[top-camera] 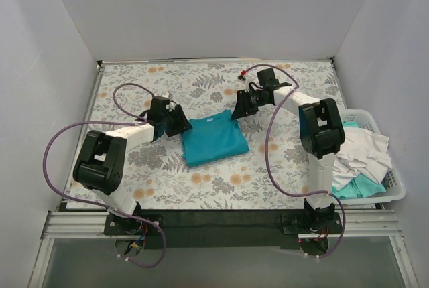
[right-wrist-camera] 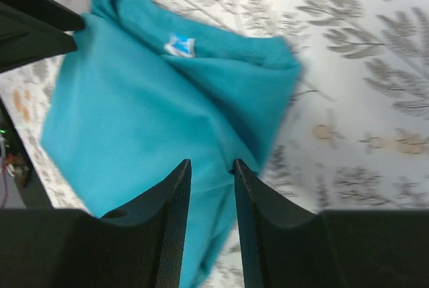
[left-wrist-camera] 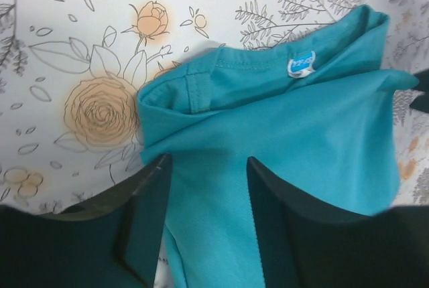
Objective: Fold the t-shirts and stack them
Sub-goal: Fold the tshirt
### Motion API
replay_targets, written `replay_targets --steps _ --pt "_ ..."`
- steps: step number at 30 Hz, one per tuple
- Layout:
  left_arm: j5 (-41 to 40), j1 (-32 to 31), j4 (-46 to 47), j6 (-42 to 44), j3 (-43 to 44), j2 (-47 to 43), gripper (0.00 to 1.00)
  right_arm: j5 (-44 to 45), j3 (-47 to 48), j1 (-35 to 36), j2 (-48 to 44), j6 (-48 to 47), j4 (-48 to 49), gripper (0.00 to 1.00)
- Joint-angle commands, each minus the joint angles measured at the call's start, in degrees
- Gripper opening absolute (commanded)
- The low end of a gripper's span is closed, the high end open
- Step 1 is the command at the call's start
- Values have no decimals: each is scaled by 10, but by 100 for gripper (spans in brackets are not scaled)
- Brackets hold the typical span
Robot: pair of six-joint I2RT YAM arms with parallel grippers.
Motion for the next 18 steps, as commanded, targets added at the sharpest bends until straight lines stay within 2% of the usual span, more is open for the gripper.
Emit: replay_targets --steps 1,3,8,18 --pt "-22 -2 -38 1 24 -78 47 -8 -49 24 -101 47 33 34" --pt "-25 -14 -49 -11 24 -101 54 -12 -80 31 -123 75 54 34" --pt "-24 -46 -59 -53 -1 -131 54 -37 -179 40 -160 149 139 34" --pt "-60 -21 -24 -86 -6 -19 37 -17 -187 29 -80 143 173 31"
